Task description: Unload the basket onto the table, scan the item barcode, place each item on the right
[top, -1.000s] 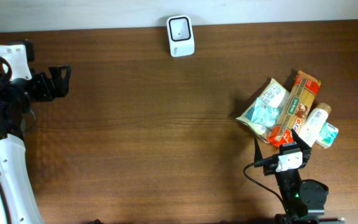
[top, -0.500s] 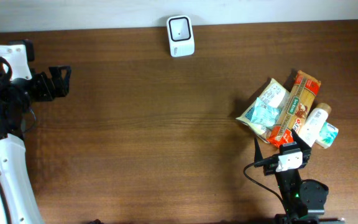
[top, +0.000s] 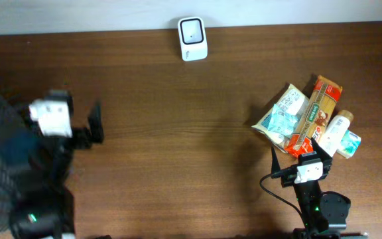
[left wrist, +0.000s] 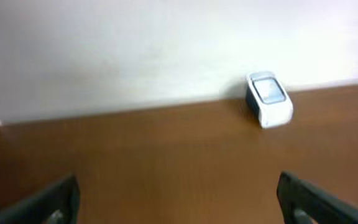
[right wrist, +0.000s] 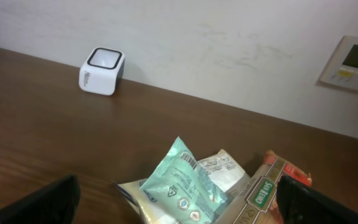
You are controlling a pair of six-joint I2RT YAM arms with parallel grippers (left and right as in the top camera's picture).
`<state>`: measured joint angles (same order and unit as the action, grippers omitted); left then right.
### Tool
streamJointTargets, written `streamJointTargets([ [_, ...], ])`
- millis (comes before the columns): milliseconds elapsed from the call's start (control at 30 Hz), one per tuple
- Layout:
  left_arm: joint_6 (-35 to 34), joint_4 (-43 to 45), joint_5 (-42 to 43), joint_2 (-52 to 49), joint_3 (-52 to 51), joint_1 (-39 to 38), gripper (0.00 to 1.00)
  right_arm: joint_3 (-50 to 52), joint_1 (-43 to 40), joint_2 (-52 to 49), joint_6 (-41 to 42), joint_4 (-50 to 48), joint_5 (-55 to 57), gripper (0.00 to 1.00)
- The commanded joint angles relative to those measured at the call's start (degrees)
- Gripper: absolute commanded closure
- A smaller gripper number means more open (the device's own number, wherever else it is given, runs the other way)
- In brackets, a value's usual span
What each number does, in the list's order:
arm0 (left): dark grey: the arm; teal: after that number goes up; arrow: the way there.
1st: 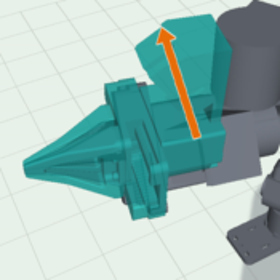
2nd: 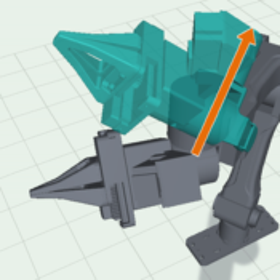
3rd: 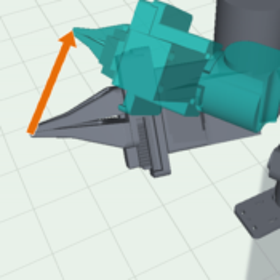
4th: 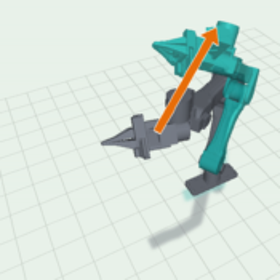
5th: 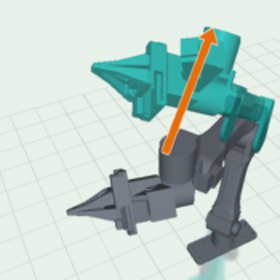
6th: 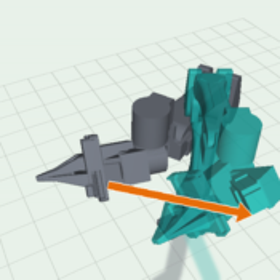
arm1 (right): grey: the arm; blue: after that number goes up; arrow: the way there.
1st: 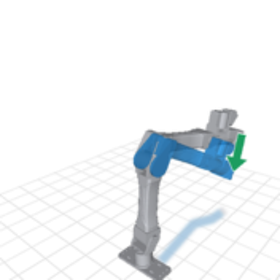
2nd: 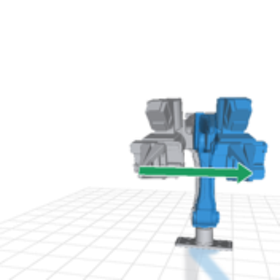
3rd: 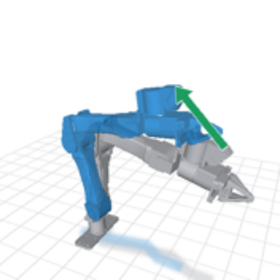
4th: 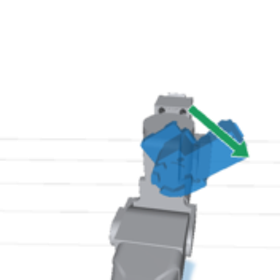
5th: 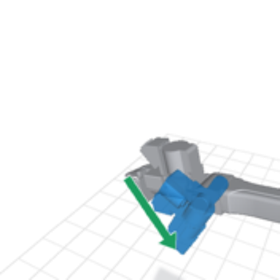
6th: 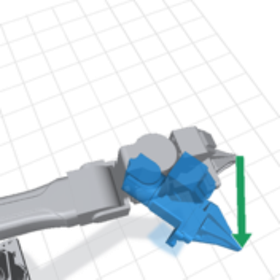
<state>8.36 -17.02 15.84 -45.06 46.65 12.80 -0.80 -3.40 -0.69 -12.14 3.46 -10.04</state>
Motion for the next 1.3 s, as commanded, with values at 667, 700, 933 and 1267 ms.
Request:
streamJointTargets([
  [667,5.22,13.05,-8.63,44.76,-46.16,-7.06,0.01,0.48,-0.44,0.50,0.57,0.17,-0.28,0.02],
  [700,5.22,13.05,-8.61,44.76,-46.16,-7.06,0.01,0.48,-0.44,0.50,0.57,0.17,-0.28,0.01],
  [933,5.22,13.05,-8.63,44.76,-46.16,-7.06,0.01,0.48,-0.44,0.50,0.57,0.17,-0.28,0.01],
  [1267,5.22,13.05,-8.63,44.76,-46.16,-7.06,0.01,0.48,-0.44,0.50,0.57,0.20,-0.28,0.01],
])
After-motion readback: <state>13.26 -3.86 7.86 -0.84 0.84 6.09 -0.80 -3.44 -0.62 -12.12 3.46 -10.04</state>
